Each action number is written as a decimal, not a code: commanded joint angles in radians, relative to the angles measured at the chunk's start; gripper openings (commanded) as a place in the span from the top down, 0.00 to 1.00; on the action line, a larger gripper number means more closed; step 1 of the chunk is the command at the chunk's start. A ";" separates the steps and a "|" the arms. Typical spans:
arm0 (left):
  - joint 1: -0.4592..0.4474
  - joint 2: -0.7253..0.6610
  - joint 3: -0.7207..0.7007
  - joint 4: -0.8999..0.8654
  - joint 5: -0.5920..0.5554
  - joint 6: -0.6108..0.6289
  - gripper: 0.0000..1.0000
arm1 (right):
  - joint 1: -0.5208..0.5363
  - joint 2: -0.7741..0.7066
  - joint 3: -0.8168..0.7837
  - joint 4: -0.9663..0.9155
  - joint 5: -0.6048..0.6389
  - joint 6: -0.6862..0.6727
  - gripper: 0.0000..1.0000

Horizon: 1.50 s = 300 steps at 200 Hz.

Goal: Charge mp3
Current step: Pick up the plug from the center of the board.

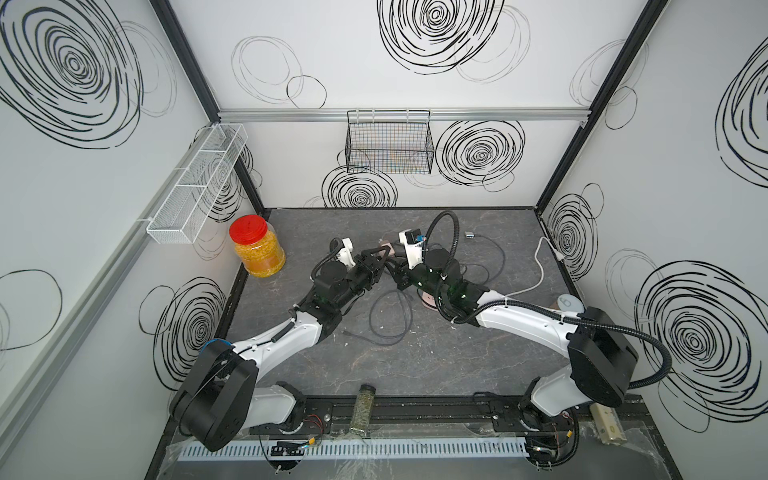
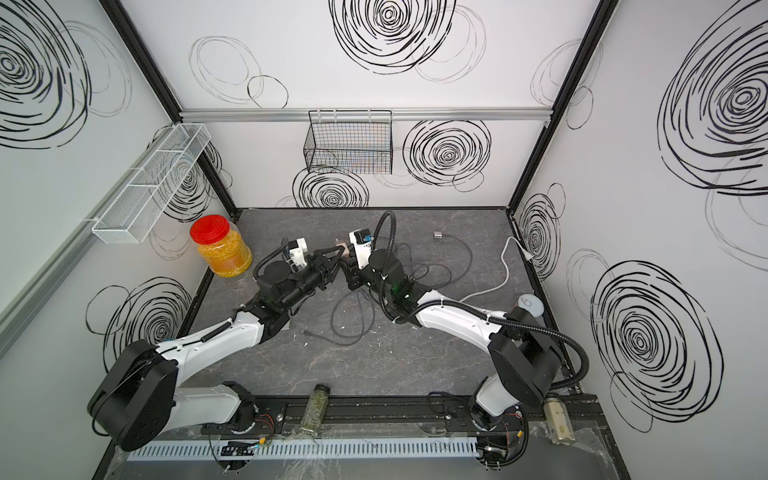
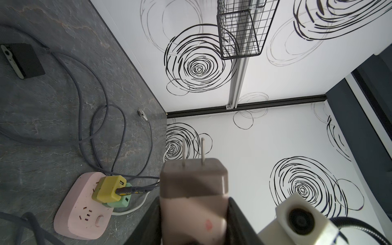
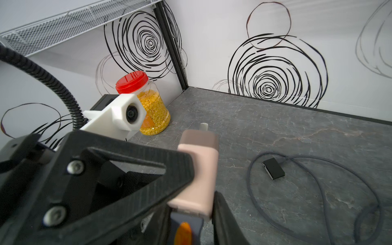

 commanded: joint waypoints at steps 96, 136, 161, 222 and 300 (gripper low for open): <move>-0.047 0.002 -0.050 0.206 -0.015 -0.124 0.68 | 0.019 -0.050 -0.192 0.469 0.187 0.055 0.62; -0.049 0.007 -0.041 0.191 -0.002 -0.125 0.68 | 0.025 -0.052 -0.191 0.467 0.213 0.046 0.53; -0.050 0.013 -0.038 0.185 0.005 -0.131 0.68 | 0.031 -0.053 -0.190 0.465 0.233 0.019 0.55; -0.077 0.026 -0.003 0.169 0.027 -0.142 0.68 | 0.044 -0.047 -0.173 0.407 0.275 -0.086 0.71; -0.035 -0.037 0.024 0.020 0.049 -0.059 0.28 | 0.046 -0.100 -0.116 0.157 0.267 -0.164 0.93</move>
